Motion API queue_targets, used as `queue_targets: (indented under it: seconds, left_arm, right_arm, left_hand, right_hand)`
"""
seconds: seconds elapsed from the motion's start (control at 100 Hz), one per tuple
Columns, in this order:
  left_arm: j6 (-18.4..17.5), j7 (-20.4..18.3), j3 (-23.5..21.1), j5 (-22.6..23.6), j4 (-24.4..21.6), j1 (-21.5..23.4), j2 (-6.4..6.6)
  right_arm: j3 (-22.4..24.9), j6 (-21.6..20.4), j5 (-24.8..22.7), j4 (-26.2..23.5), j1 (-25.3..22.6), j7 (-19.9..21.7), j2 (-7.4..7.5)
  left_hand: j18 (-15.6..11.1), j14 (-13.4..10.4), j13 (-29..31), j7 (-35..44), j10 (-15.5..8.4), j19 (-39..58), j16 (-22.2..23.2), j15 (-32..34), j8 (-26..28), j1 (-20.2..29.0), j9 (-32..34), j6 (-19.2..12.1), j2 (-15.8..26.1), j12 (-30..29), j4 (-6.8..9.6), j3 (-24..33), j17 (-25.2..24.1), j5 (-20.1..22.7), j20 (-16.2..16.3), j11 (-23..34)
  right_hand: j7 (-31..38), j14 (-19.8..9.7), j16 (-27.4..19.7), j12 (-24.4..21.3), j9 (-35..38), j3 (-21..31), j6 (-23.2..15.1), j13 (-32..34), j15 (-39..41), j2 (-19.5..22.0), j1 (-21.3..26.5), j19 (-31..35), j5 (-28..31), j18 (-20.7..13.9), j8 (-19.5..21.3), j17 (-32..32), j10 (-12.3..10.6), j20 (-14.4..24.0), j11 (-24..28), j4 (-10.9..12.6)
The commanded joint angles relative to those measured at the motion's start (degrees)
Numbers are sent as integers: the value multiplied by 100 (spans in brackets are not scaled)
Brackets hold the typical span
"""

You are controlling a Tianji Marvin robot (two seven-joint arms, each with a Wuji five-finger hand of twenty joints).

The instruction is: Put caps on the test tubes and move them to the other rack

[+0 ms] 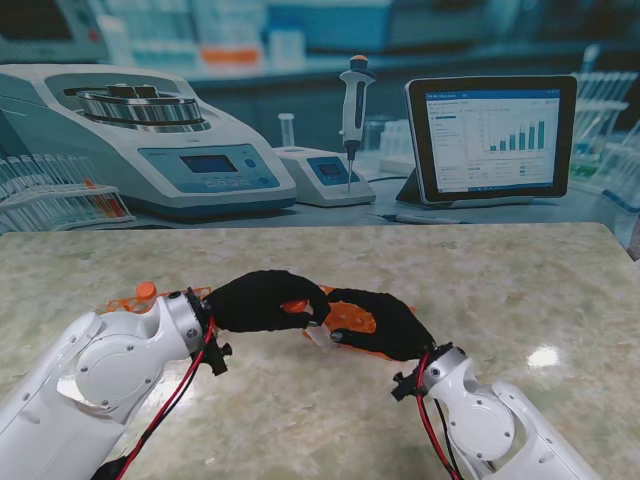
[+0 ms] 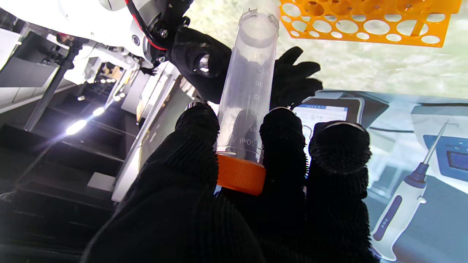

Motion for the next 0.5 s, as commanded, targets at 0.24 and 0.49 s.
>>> queue_targets:
  seconds: [0.24, 0.49]
  left_arm:
    - [17, -17, -213, 103, 114, 83, 23]
    - [56, 9, -405, 233, 260, 122, 16]
  right_arm:
    - [46, 108, -52, -7, -56, -65, -25]
    - [47, 151, -53, -7, -55, -71, -27]
  left_hand:
    - [45, -1206, 240, 1785, -107, -21, 65, 79, 844, 1018, 653, -88, 815, 369, 286, 1882, 15, 905, 151, 1130]
    - [66, -1182, 256, 1798, -110, -29, 70, 73, 851, 1018, 663, -83, 805, 370, 282, 1892, 0, 944, 154, 1126]
  right_hand:
    - [-89, -78, -227, -121, -181, 35, 23, -242, -145, 253, -262, -109, -251, 61, -60, -141, -77, -245, -34, 21]
    - [-82, -98, -247, -125, -155, -1, 32, -232, -108, 273, -221, -67, -239, 65, -60, -163, -70, -275, 8, 23]
